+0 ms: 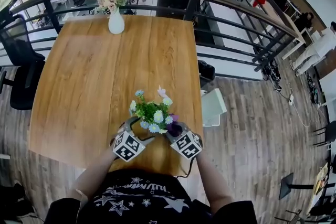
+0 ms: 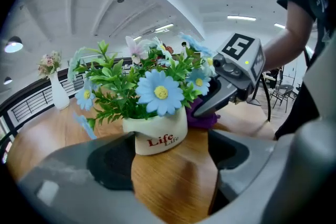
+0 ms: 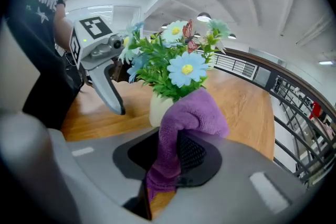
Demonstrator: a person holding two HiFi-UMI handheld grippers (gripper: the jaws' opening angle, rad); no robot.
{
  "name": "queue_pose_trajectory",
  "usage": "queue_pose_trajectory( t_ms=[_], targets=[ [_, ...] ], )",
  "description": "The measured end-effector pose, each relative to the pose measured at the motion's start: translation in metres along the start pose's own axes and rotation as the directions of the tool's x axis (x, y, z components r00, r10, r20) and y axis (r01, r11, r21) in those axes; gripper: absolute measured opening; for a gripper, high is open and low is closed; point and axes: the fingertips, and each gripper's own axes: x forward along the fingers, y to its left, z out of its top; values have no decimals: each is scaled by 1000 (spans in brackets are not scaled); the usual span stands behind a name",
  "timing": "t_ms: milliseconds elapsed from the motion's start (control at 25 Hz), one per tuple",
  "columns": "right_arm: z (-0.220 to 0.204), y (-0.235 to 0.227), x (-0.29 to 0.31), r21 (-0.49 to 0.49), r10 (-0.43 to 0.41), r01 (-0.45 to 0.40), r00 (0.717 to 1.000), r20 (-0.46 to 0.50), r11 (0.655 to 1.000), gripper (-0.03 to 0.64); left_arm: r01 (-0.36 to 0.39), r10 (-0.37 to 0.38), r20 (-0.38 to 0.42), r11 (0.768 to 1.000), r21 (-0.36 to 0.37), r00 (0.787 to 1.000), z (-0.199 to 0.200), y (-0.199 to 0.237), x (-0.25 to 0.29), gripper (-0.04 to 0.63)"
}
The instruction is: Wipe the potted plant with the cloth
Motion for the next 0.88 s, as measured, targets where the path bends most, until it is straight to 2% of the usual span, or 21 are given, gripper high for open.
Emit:
queue_pose_trajectory(
  t_ms=[360, 520, 760, 880],
  targets=[
    [-4, -35, 2, 76, -128, 129, 992, -7, 989, 86, 78, -78, -1, 996, 32, 997, 6, -31, 2, 449],
    [-3, -45, -1, 77, -154, 154, 988, -9, 985, 86, 107, -107, 1, 992, 60, 994, 8, -40, 3, 449],
    [-2, -44, 1, 80, -159, 159, 987, -7, 984, 86, 89, -89, -3, 993, 83, 996, 3, -30, -1, 449],
    [-1, -44, 1, 80, -157, 157, 988, -8, 984, 86, 79, -78, -17, 995, 60, 997, -5, -19, -6, 449]
  ],
)
